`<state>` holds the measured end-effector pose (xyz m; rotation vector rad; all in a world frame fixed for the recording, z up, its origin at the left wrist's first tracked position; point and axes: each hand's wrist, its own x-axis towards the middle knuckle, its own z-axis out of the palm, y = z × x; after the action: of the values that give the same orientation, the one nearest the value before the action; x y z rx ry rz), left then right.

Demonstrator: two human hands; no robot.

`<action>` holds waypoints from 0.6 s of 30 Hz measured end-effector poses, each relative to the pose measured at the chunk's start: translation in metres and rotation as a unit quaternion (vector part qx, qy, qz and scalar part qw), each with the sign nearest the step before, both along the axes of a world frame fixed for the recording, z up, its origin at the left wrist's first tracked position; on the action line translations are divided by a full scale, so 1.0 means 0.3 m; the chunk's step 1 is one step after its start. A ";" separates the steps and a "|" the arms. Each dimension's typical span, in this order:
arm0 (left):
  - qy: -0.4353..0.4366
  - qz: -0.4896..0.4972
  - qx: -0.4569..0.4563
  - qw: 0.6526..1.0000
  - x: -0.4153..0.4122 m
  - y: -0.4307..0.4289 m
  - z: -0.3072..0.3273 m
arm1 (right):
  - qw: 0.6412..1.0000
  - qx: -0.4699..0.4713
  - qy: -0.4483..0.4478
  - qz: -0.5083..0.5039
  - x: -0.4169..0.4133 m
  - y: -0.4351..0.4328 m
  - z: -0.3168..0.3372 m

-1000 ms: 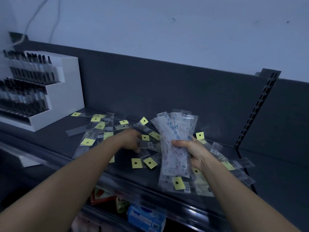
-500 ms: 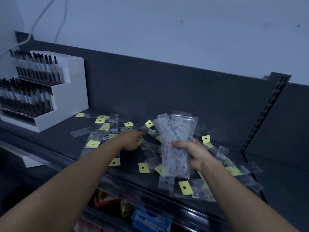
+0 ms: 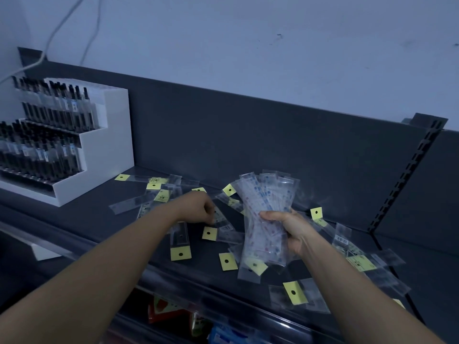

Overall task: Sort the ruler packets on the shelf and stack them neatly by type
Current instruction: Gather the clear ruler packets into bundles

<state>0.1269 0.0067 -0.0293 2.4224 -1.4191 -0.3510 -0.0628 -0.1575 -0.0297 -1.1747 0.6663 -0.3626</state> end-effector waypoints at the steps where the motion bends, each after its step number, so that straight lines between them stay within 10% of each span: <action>1: -0.032 0.022 -0.010 0.999 0.010 0.003 -0.002 | 1.000 0.001 -0.001 0.000 0.007 0.002 0.000; 5: -0.192 0.085 0.051 0.976 0.077 0.001 -0.055 | 1.000 0.005 0.004 -0.002 0.042 0.020 0.000; 8: -0.103 0.082 0.117 0.984 0.111 -0.007 -0.089 | 1.000 -0.004 0.009 -0.010 0.077 0.032 -0.009; 14: 0.039 -0.005 -0.027 0.999 0.129 0.012 -0.074 | 1.000 -0.001 0.001 0.012 0.145 0.064 -0.020; 18: -0.105 0.159 0.015 0.982 0.203 0.075 -0.075 | 1.000 -0.001 -0.001 0.020 0.188 0.084 -0.028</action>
<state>0.1879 0.0293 -0.0519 2.7201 -1.0794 -0.0422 -0.0064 -0.1325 -0.0382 -1.1871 0.6410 -0.3309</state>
